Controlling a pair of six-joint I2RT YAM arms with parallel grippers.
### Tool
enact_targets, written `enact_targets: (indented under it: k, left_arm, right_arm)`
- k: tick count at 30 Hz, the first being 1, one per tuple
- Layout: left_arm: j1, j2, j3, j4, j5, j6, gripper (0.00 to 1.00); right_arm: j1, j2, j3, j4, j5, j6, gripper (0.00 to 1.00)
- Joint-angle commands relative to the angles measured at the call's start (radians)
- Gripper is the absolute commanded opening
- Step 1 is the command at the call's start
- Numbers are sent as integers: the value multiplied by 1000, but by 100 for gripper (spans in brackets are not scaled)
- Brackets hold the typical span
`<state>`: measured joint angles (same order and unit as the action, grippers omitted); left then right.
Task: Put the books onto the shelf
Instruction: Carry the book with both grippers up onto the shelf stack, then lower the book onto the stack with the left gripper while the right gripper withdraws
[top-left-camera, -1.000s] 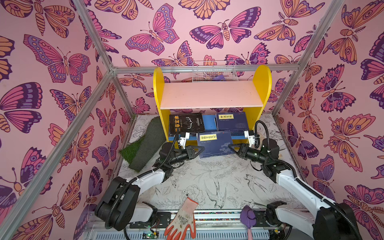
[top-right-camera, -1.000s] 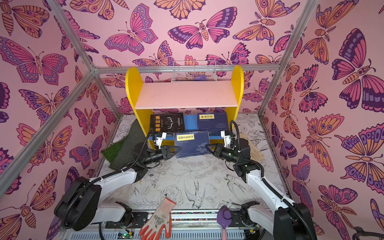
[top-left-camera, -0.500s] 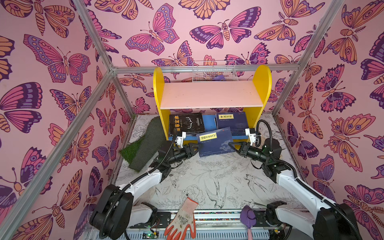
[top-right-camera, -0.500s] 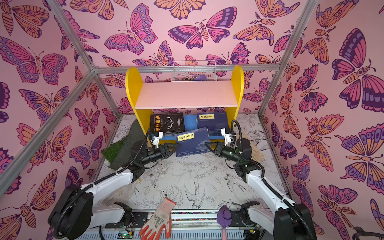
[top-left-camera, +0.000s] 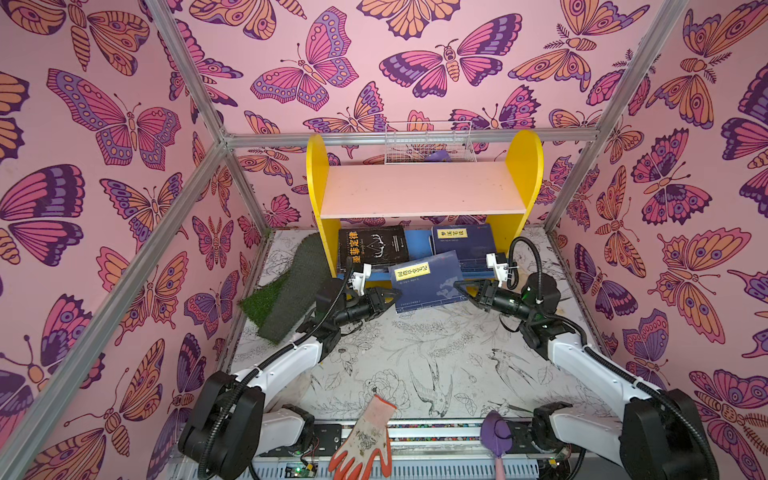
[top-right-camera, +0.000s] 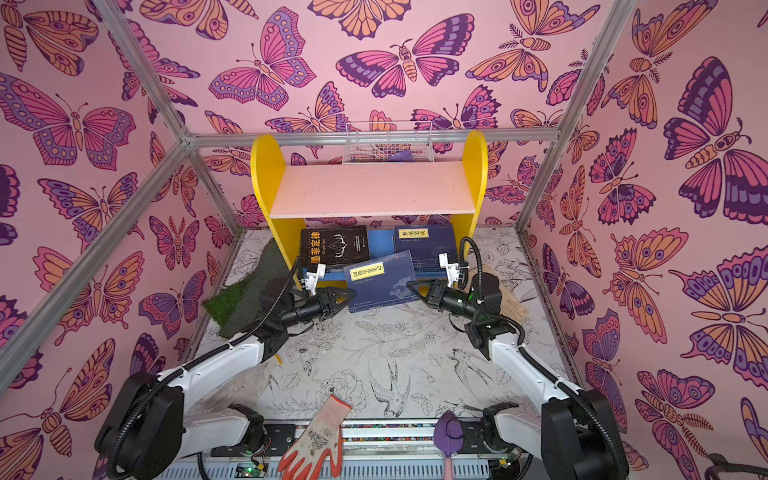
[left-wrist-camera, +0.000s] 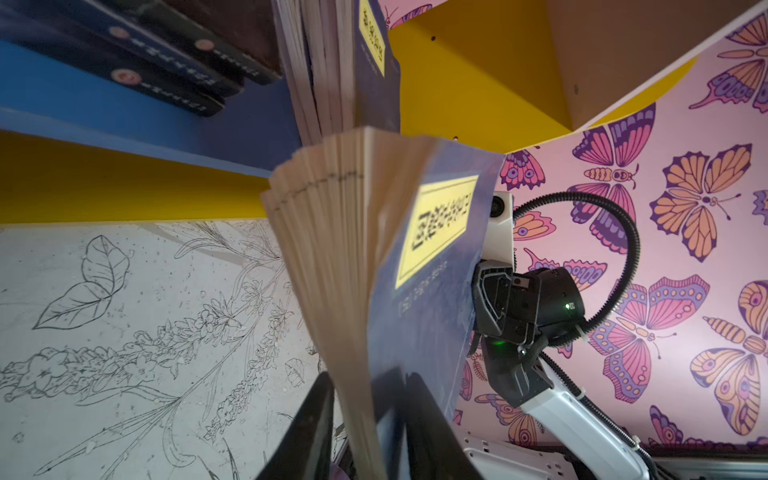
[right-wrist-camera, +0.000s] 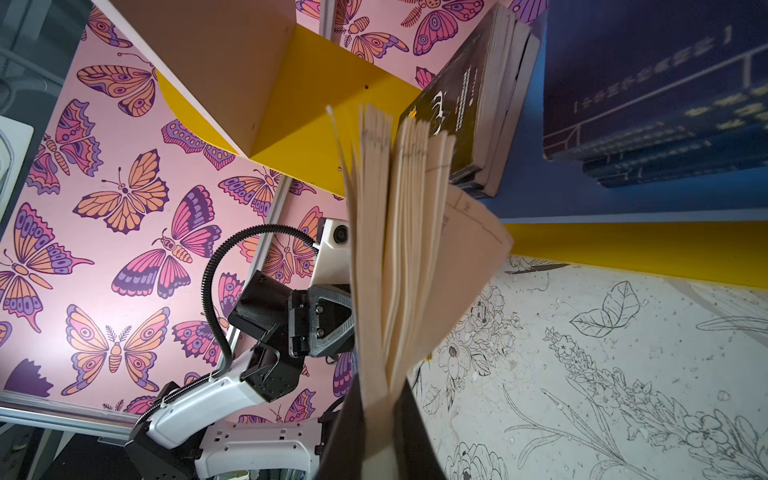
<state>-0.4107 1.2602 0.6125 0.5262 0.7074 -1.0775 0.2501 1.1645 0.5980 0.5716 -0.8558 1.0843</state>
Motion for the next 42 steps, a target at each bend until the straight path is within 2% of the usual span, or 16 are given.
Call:
enact_targets:
  k: [1,4,8,10,12,14,17,23,33,42]
  left_arm:
    - [-3,35,28,41,43,7,16]
    - [-12,52,43,43,45,7,0]
    - [-29,68,83,41,7,12,0]
    - [-39,79,129,37,-10,36,0]
    - [-39,89,179,33,-34,65,0]
    - [-39,110,247,4,-48,105,0]
    - [-39,178,359,-38,-45,167,0]
    - [-49,359,567,-64,-21,231,0]
    - [-90,575,772,-52,-64,266,0]
    - [-107,672,856,-53,-114,245,0]
  right_arm:
    - [-5,6,48,48,-15,4,0]
    - [-4,13,51,37,-5,2,0]
    - [-5,1,71,-61,31,-46,2]
    - [-6,-20,93,-200,82,-114,14]
    - [-10,-54,109,-353,168,-168,34]
    - [-24,-90,102,-452,281,-193,41]
    - [-60,-155,64,-555,424,-198,44]
    - [-133,-258,13,-706,534,-219,43]
    - [-131,-225,-40,-664,371,-261,40]
    - [-132,-198,-40,-661,357,-269,39]
